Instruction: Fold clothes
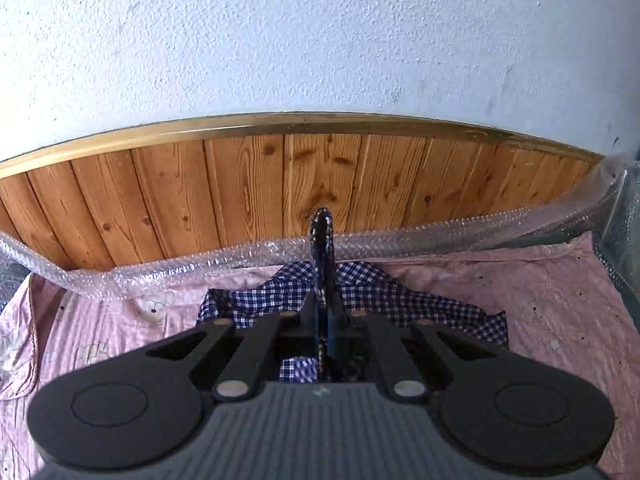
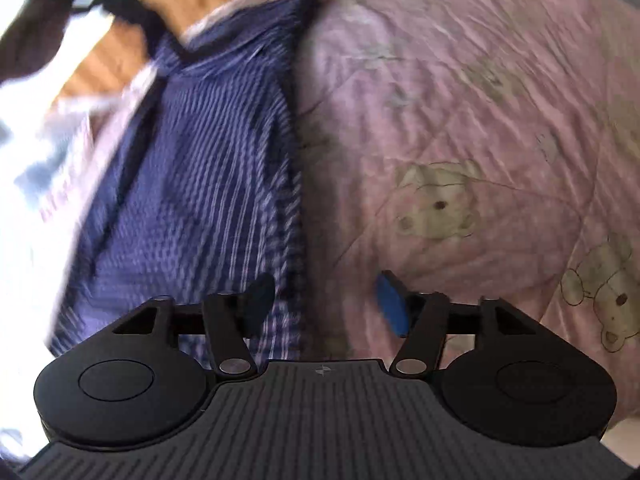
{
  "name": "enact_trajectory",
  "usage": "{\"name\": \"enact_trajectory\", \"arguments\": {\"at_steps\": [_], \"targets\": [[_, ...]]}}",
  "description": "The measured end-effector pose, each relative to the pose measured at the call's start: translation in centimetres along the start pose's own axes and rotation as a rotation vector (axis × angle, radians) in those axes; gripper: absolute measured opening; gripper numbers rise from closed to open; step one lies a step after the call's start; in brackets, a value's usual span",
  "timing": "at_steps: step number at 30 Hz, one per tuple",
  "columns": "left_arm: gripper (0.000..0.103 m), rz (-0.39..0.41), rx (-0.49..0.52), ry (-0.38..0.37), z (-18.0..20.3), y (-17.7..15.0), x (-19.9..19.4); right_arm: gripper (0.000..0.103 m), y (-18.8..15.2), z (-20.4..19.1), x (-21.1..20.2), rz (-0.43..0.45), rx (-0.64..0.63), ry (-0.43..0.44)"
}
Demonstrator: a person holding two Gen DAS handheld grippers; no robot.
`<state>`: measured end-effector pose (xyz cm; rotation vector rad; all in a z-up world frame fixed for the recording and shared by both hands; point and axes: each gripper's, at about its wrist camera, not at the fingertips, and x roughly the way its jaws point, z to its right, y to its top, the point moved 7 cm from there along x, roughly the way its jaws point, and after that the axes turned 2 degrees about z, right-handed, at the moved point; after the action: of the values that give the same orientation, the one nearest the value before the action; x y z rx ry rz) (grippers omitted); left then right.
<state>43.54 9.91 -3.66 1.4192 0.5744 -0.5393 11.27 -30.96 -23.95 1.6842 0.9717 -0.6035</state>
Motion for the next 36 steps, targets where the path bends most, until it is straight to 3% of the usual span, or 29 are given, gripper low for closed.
{"name": "enact_trajectory", "arguments": {"at_steps": [3, 6, 8, 11, 13, 17, 22, 25, 29, 30, 36], "targets": [[0.004, 0.07, -0.069, -0.058, -0.8, 0.8, -1.6, 0.058, -0.6, -1.3, -0.5, -0.005, -0.032, -0.005], [0.004, 0.108, -0.102, -0.127, -1.4, 2.5, -2.7, 0.033, -1.5, -1.9, -0.2, -0.026, -0.033, -0.045], [0.004, 0.117, -0.08, -0.15, -1.1, 3.7, -3.0, 0.032, -1.8, -2.2, -0.2, -0.012, 0.004, -0.047], [0.004, 0.133, -0.057, -0.181, -0.6, 5.2, -3.6, 0.006, -2.1, -3.0, -0.4, 0.014, -0.001, -0.096], [0.004, 0.153, -0.057, -0.189, -0.7, 5.9, -4.2, 0.0, -2.1, -4.1, -0.7, 0.039, -0.052, -0.161], [0.004, 0.18, -0.091, -0.17, -3.2, 6.6, -4.9, 0.0, -2.2, -9.0, -1.4, 0.072, -0.207, -0.209], [0.004, 0.103, -0.067, -0.087, -5.8, 5.0, -1.9, 0.0, -3.4, -15.0, 0.1, 0.044, -0.36, -0.214], [0.004, 0.113, -0.061, -0.031, -6.6, 4.2, -1.1, 0.0, -4.5, -15.5, 2.1, -0.008, -0.346, -0.232], [0.004, 0.184, -0.153, 0.036, -8.6, 4.1, -2.1, 0.0, -4.9, -15.7, 2.4, -0.033, -0.355, -0.244], [0.004, 0.211, -0.156, 0.095, -9.0, 4.0, -2.6, 0.0, -5.0, -15.8, 2.2, -0.038, -0.37, -0.245], [0.004, 0.209, -0.139, 0.164, -10.1, 2.4, -1.5, 0.0, -5.4, -16.7, 1.4, -0.055, -0.425, -0.2]]}}
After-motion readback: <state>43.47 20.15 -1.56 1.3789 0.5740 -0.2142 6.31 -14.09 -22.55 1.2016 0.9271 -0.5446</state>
